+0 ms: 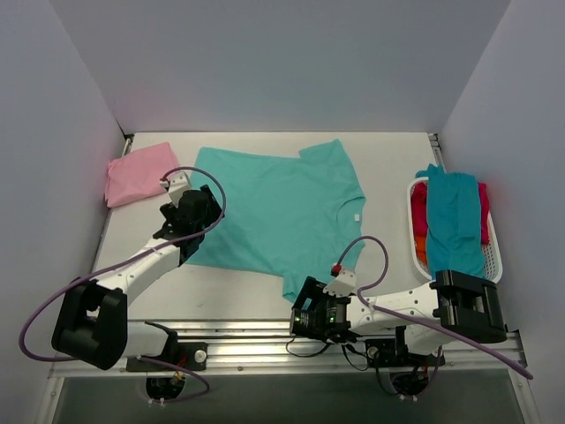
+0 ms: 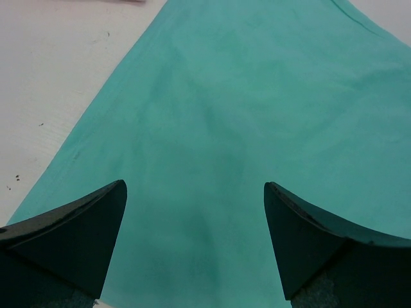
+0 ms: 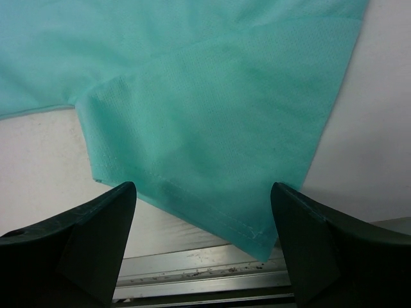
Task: Fold and stack the t-shirts
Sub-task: Flatten the tshirt out, then fold the tshirt
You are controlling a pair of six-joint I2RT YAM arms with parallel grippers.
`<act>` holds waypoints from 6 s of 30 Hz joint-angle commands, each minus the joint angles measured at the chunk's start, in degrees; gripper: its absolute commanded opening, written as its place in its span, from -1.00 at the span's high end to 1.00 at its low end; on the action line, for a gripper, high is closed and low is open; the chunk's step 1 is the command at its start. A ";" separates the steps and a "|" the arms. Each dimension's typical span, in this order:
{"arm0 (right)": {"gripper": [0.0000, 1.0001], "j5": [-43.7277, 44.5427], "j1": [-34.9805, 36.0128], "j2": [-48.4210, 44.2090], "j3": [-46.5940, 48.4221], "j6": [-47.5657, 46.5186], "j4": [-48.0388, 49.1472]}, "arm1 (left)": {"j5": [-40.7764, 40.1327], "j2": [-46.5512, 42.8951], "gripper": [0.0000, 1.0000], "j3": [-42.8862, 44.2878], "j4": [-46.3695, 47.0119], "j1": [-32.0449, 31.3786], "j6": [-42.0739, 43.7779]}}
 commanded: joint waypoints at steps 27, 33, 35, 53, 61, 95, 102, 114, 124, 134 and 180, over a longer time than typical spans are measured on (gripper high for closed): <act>-0.70 -4.55 2.78 -7.45 4.58 5.93 -29.60 | -1.44 3.01 -0.93 1.51 5.33 0.47 2.04; -0.68 -8.07 2.34 -6.40 1.69 2.77 -22.16 | -0.39 3.44 -0.93 0.98 6.38 1.08 1.69; -0.68 -8.08 1.55 -5.17 0.99 2.24 -20.39 | -0.39 3.45 -0.93 0.98 6.30 1.26 1.78; 0.88 -10.19 -3.38 -1.91 -2.18 -2.42 -11.14 | 2.16 3.80 -0.93 -0.07 8.14 4.25 3.01; 1.00 -8.43 -3.38 -2.18 -0.43 -2.68 -13.52 | 1.29 2.22 -0.94 1.42 4.73 4.33 3.10; 1.00 -3.57 -22.85 -12.89 -2.53 -27.80 -2.02 | 3.04 -14.13 -0.89 -4.90 -37.74 -9.64 -21.77; 1.00 -12.73 -34.13 -18.26 -7.28 -38.54 5.90 | 1.46 -10.80 -0.86 -6.05 -38.62 -12.80 -26.17; 1.00 -12.73 -35.54 -18.52 -7.19 -38.81 5.81 | 0.49 -8.07 -0.75 -5.52 -41.86 -16.23 -29.24; 1.00 -13.70 -37.47 -20.98 -8.24 -39.07 5.55 | -4.25 -2.72 -0.73 -3.06 -43.98 -20.27 -33.99; 1.00 -14.58 -39.06 -22.48 -8.77 -39.07 5.11 | -6.10 2.65 -0.93 -5.26 -38.35 -21.15 -38.91; 1.00 -10.01 -34.67 -28.11 2.81 -35.12 -7.63 | -7.77 -11.32 0.95 4.84 -40.46 -23.79 -23.63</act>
